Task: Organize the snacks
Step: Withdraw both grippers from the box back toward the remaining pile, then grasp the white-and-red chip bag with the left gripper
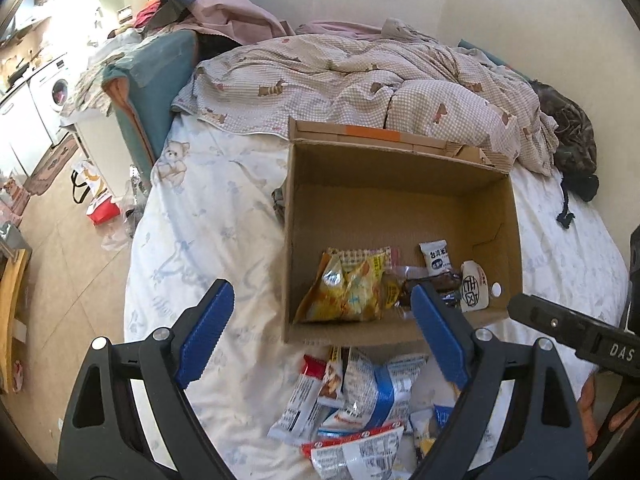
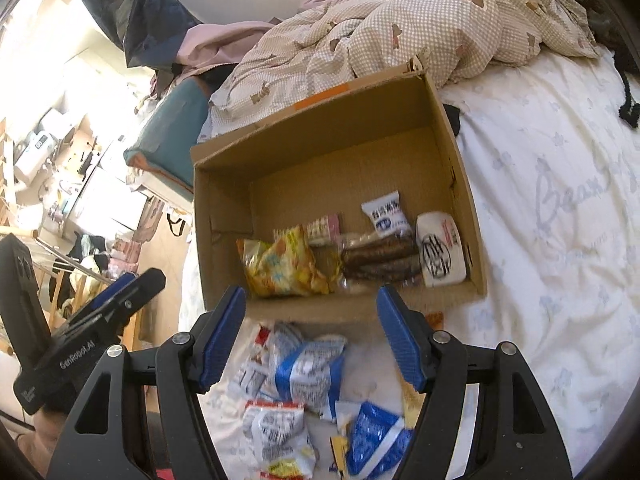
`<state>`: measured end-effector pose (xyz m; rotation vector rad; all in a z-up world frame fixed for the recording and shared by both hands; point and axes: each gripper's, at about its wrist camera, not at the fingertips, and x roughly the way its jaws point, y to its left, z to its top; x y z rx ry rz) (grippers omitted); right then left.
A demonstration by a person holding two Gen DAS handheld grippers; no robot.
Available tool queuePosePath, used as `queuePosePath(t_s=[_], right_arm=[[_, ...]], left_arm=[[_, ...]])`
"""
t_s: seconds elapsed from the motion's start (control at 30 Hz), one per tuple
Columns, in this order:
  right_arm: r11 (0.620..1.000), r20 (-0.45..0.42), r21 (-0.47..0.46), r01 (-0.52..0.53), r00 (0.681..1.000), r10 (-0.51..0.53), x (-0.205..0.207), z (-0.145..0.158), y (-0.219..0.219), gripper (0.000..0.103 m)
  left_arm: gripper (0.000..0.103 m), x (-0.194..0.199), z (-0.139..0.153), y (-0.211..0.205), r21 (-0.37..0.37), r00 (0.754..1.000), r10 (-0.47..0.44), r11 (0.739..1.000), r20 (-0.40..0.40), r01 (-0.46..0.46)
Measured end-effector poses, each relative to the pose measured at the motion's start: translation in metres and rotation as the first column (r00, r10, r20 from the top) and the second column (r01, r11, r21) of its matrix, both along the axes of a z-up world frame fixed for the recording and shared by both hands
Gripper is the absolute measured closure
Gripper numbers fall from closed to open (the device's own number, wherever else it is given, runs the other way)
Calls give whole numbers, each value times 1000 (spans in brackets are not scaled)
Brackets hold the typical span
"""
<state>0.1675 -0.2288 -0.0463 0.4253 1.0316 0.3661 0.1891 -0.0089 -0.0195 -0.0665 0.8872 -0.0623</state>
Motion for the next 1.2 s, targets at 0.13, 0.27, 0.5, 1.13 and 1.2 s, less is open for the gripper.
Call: queuePosePath(t_s=[0.13,0.27,0.5,1.13,1.2], right_arm=[[1000,-7,1,4,1000,-4,-17,0,-2,32],[999,-13,20,25,1000,-25,-34,1,-10,32],[998,-33,40,53,998,-52,-58,0,-22,32],[993,-95,-16,119,988,-120,-75,-19,-23,17],[991,-123,-14,137,983,-137,-74,-25,-25,17]], left_arm=[[15,-17,2,3,15,1000,5,1000,30,-6],[15,-30,2,11,-2,1000,21,1000,7,-21],[15,-48,4,18,-9,1000,22,1000,-6,-22],[1,-70,-24,35,-11,989,76,997,-123,-78],[1,-68,-30,36,-14,985,89,996,-148,-92]])
